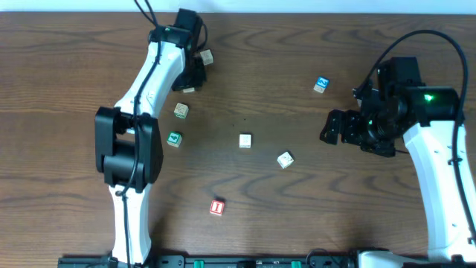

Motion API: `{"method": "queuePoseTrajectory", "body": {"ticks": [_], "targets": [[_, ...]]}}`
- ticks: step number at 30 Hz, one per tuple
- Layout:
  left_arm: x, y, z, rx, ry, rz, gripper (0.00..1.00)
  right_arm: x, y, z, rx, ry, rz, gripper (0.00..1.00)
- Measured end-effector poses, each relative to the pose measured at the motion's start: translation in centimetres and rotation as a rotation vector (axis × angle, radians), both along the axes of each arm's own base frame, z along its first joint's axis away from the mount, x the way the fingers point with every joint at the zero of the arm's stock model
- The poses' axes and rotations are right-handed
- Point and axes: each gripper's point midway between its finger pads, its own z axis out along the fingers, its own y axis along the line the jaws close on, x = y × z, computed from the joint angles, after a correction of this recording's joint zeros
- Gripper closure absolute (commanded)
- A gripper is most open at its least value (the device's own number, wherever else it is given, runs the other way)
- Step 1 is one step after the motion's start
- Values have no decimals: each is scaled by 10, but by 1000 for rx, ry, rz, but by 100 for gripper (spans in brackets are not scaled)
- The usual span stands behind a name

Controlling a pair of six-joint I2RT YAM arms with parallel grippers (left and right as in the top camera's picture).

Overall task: Spell out Ai2
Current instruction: 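Lower the left gripper and grasp the red A block, then carry the A block to the table center and release it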

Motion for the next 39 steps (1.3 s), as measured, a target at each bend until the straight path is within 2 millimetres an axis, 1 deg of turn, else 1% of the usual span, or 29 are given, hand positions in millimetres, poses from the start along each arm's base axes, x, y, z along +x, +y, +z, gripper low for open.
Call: {"method": "queuePoseTrajectory", "body": {"ticks": [1, 3, 6, 8, 11, 13, 16, 20, 22, 26, 31, 36, 39], "targets": [[-7, -4, 2, 6, 17, -13, 70, 0, 0, 0, 0, 0, 0, 2], [-13, -14, 1, 13, 31, -40, 70, 0, 0, 0, 0, 0, 0, 1], [-20, -34, -7, 16, 34, -89, 70, 0, 0, 0, 0, 2, 0, 1], [-29, -52, -15, 18, 40, -136, 70, -2, 0, 0, -1, 8, 0, 1], [-39, -62, -24, 25, 57, -168, 69, -4, 0, -1, -2, 16, 0, 1], [-39, -66, -31, 24, 51, -176, 69, -4, 0, -1, -3, 16, 0, 1], [-41, -63, -43, 24, 53, -173, 69, -4, -1, -1, -3, 16, 0, 1], [-42, -60, -52, 23, 53, -166, 69, -4, 0, -1, -3, 16, 0, 1], [-44, -62, -56, 10, 59, -168, 70, -4, -1, -1, -3, 16, 0, 1], [-45, -69, -56, -28, 64, -175, 69, -4, -1, -1, -3, 16, 0, 1], [-39, -83, -55, -52, 26, -196, 69, -4, -1, -1, -3, 15, 0, 1], [-45, -94, -55, -52, 26, -222, 69, -3, -1, -1, -3, 14, 0, 1], [-51, -101, -60, -51, 32, -235, 69, -3, -1, -1, -3, 14, 0, 1]]}}
